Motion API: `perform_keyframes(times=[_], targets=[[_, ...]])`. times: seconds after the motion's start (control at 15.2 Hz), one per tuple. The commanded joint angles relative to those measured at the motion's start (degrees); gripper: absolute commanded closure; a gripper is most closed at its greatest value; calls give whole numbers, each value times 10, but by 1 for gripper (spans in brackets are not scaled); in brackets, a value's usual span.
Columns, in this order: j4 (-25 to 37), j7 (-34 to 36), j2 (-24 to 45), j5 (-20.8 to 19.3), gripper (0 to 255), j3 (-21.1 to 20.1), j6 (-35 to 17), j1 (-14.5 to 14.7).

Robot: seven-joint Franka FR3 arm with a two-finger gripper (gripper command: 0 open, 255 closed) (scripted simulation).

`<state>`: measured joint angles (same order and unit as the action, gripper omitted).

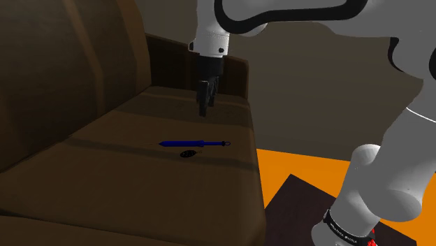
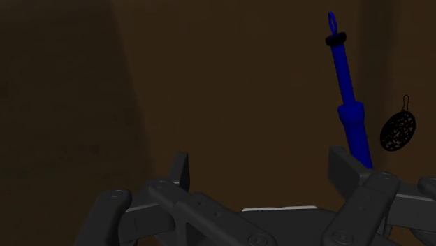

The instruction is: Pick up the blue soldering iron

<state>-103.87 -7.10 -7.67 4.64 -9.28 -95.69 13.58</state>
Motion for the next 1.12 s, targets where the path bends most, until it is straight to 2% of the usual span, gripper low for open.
perform_keyframes(times=[0.0, 0.59, 1.06], targets=[[37, -11, 37, 3, 0, -12, 8, 12], [190, -51, 177, 1, 0, -64, 55, 66], [123, -58, 171, 3, 0, -63, -5, 64]])
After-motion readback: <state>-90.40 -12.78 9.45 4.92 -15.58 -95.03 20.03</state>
